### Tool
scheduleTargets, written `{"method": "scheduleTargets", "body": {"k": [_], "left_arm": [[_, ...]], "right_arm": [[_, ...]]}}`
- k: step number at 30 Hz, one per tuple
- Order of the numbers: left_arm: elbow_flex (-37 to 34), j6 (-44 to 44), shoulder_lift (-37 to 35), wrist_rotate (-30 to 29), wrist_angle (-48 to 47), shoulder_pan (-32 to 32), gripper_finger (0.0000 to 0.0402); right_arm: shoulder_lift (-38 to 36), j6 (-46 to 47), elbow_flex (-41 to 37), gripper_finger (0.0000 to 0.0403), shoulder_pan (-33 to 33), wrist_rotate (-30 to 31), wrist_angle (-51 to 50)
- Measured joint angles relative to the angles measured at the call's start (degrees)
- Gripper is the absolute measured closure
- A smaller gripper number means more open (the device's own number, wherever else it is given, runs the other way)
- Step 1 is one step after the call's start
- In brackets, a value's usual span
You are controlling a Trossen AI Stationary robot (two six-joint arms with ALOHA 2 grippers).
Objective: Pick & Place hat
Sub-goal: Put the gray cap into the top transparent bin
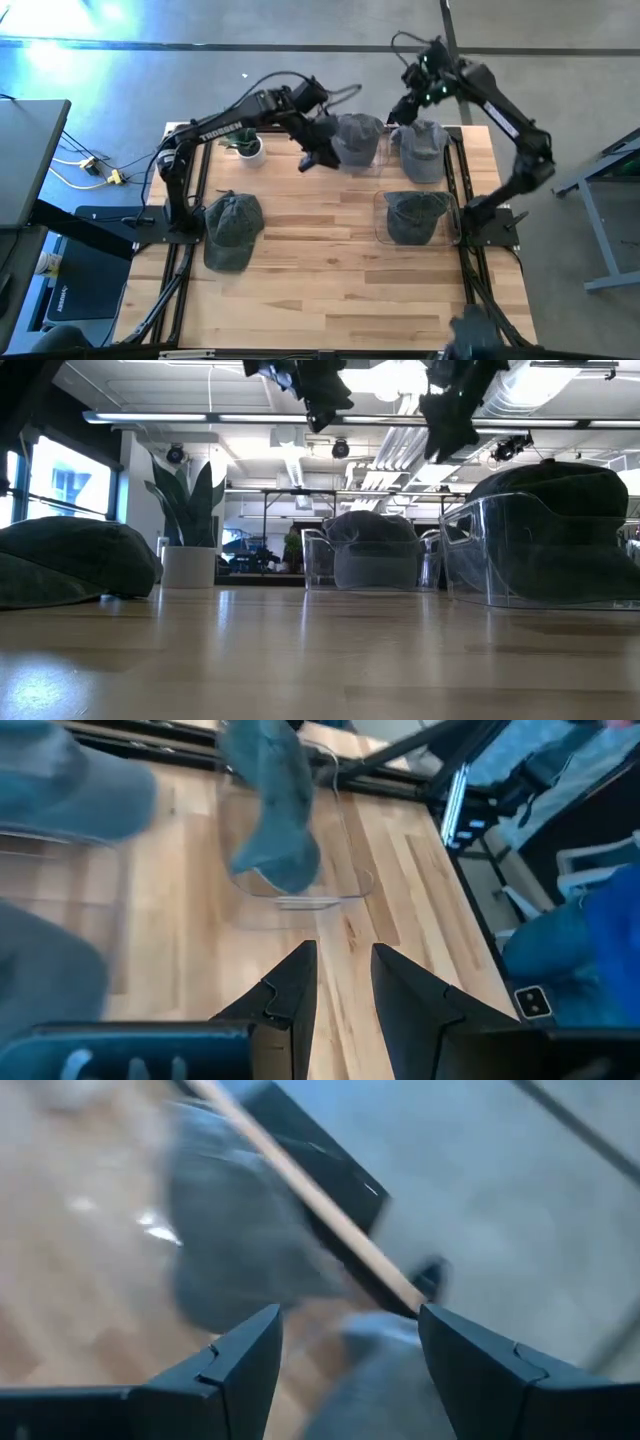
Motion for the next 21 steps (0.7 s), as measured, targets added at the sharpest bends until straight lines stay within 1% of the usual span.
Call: {"method": "scheduleTargets", "body": {"k": [3,6,11,14,17,21], "left_arm": [[-0.01,0.93,0.0,1.28,-0.02,2.8,0.0308],[-0.01,1.13,0.0,1.29,0.45,4.49,0.0308],[0.01,3.51,0.0,1.24,0.44,5.37,0.0308],[0.01,4.23,0.0,1.21,0.39,5.4,0.0308],[0.01,4.27,0.0,1.31,0.39,5.57,0.0308],[0.01,3.54,0.0,0.52,2.19,5.57,0.0308]], "right_arm": [[5.14,0.33,3.3,0.0175,-4.9,2.28,-3.75],[9.05,1.61,3.83,0.0175,-8.52,4.12,-6.31],[14.05,3.17,0.04,0.0177,-12.55,8.77,-6.69],[16.04,3.95,-3.16,0.0177,-13.97,12.92,-6.16],[17.09,4.04,-5.31,0.0178,-14.29,13.43,-1.0],[18.2,6.74,-8.11,0.0181,-14.21,13.24,1.49]]}}
